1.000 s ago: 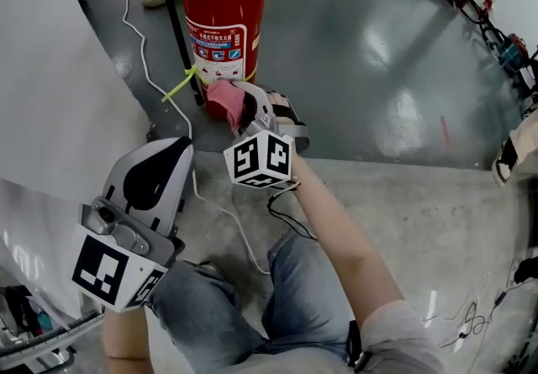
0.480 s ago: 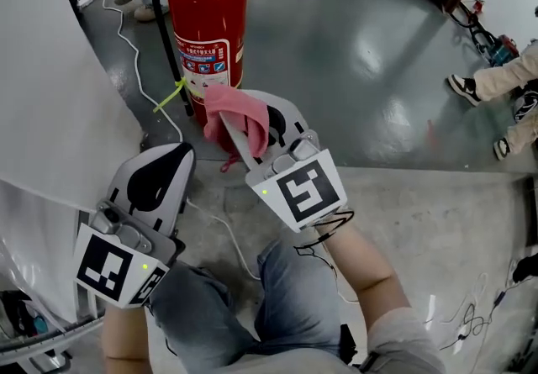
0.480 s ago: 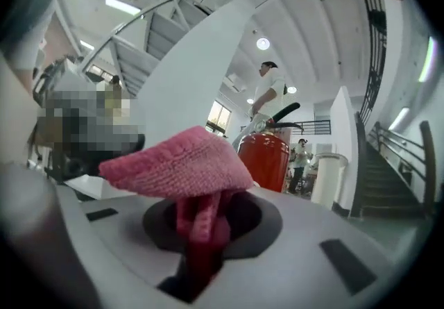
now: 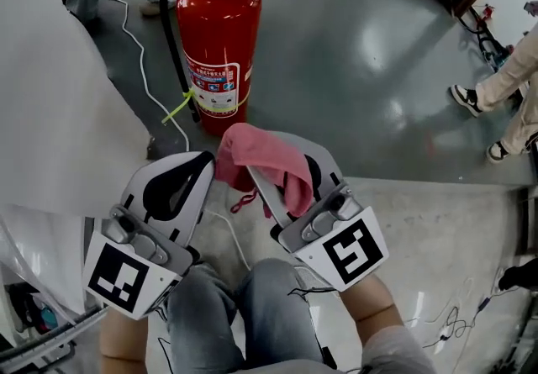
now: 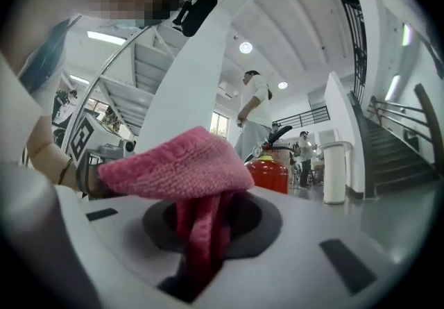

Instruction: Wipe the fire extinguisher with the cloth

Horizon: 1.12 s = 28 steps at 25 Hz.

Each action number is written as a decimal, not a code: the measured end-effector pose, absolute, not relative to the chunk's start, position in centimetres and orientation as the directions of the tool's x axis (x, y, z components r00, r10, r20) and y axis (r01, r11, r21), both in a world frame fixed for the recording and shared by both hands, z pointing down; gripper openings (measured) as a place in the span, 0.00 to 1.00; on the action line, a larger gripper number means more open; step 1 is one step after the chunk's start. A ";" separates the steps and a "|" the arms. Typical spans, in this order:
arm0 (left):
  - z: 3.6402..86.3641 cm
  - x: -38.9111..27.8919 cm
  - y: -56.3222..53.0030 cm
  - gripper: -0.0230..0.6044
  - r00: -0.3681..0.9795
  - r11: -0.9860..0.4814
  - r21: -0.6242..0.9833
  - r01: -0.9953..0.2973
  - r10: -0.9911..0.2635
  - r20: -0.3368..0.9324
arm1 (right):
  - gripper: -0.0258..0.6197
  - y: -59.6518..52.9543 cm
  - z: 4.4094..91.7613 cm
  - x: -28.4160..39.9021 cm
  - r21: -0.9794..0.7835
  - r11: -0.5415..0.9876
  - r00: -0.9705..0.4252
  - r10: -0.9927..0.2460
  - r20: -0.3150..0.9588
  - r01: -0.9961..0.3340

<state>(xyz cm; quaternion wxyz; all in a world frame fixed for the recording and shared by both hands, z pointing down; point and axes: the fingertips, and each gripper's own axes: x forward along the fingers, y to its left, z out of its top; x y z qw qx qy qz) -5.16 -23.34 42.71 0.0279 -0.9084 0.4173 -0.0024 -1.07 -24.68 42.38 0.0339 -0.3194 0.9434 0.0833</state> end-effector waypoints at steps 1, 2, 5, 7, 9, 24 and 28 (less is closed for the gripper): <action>41.6 -5.4 -23.7 0.04 0.655 -0.654 -0.040 -0.756 -0.756 -0.017 | 0.14 -24.9 41.4 -1.3 0.119 0.783 -0.792 -0.601 -0.112 -0.611; 40.6 -5.5 -24.0 0.04 0.658 -0.658 -0.026 -0.753 -0.753 -0.008 | 0.14 -25.1 40.5 -1.5 0.105 0.783 -0.790 -0.604 -0.106 -0.613; 37.5 -6.0 -24.4 0.04 0.665 -0.666 -0.018 -0.746 -0.746 0.028 | 0.14 -25.2 37.4 -2.2 0.093 0.781 -0.787 -0.611 -0.085 -0.617; 34.7 -6.2 -24.2 0.04 0.668 -0.669 -0.032 -0.743 -0.744 0.037 | 0.14 -24.9 34.9 -2.4 0.093 0.776 -0.781 -0.620 -0.069 -0.624; 31.6 -6.2 -23.8 0.04 0.673 -0.674 -0.033 -0.738 -0.739 0.035 | 0.14 -24.3 32.0 -2.3 0.082 0.772 -0.776 -0.628 -0.053 -0.630; 6.7 -3.6 -15.3 0.04 0.671 -0.670 0.039 -0.742 -0.741 0.034 | 0.14 -15.8 6.4 0.8 0.003 0.759 -0.759 -0.651 -0.011 -0.651; 2.6 -2.0 -12.8 0.04 0.666 -0.666 0.011 -0.745 -0.745 0.036 | 0.14 -13.5 2.3 2.1 -0.001 0.758 -0.757 -0.652 -0.038 -0.652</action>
